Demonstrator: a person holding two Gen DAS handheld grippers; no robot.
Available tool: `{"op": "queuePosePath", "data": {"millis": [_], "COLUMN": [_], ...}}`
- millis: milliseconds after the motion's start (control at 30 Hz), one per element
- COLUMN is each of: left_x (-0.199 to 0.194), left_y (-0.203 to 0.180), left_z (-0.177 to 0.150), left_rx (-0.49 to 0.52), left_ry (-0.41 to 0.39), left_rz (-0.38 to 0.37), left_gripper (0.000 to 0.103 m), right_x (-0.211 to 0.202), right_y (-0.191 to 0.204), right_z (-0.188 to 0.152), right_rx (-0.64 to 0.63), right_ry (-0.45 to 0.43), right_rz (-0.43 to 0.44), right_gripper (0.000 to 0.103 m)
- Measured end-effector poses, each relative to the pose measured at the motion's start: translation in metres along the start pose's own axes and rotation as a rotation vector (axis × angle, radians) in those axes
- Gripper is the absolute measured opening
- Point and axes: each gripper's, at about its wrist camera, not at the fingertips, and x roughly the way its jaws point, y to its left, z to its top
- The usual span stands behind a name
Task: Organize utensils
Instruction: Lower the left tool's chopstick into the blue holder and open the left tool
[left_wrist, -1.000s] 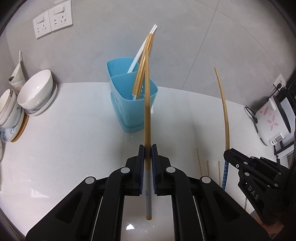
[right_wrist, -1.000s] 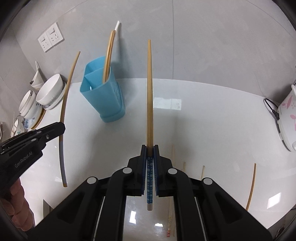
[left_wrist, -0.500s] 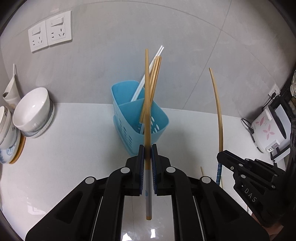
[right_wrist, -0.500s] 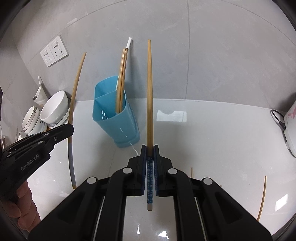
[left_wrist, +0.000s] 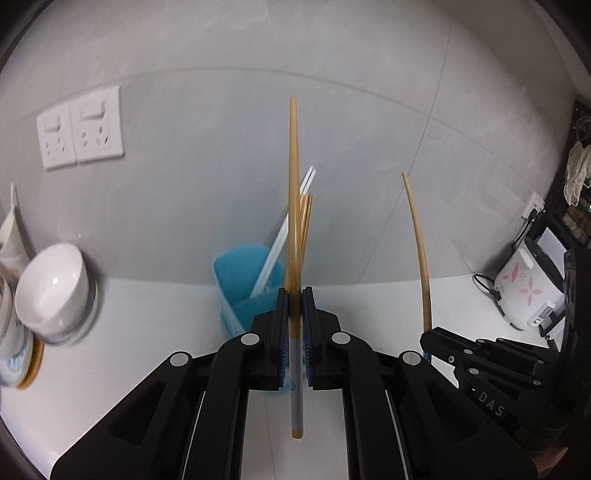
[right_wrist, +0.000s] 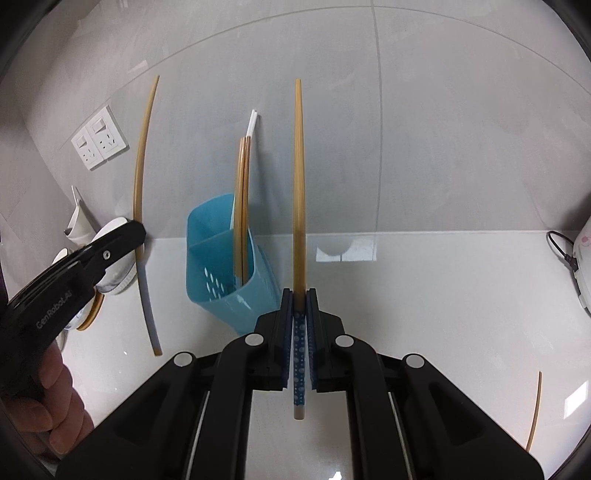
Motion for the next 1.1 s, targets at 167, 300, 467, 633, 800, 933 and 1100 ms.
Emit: {"op": "queuePosePath", "data": {"millis": [167,300,467,633,800,933,1100], "left_x": [0.012,0.023,0.04,0.06,0.076,0.088,0.092], "left_y": [-0.001,-0.001,-0.002,-0.003,-0.002,0.0,-0.003], "left_z": [0.012,0.015,0.013,0.008,-0.001,-0.008,-0.011], "left_rx": [0.01,0.017,0.041,0.063,0.086,0.084,0.097], "left_ry": [-0.075,-0.149,-0.204,-0.22,-0.212,-0.17,-0.122], "left_rz": [-0.039,-0.103,-0.113,-0.1,-0.08,-0.068,-0.062], "left_gripper": [0.007,0.007,0.007,0.007,0.007,0.007,0.008], "right_x": [0.002,0.002,0.008,0.015,0.02,0.023,0.024], "right_y": [-0.005,-0.011,-0.018,-0.02,-0.024,-0.023,-0.02], "right_z": [0.01,0.016,0.019,0.019,0.018,0.017,0.016], "right_rx": [0.007,0.024,0.039,0.043,0.055,0.055,0.043], "right_ry": [-0.033,-0.058,-0.06,-0.053,-0.044,-0.036,-0.033], "right_rz": [0.031,0.053,0.057,0.056,0.057,0.063,0.069], "right_gripper": [0.006,0.006,0.006,0.006,0.006,0.006,0.006]}}
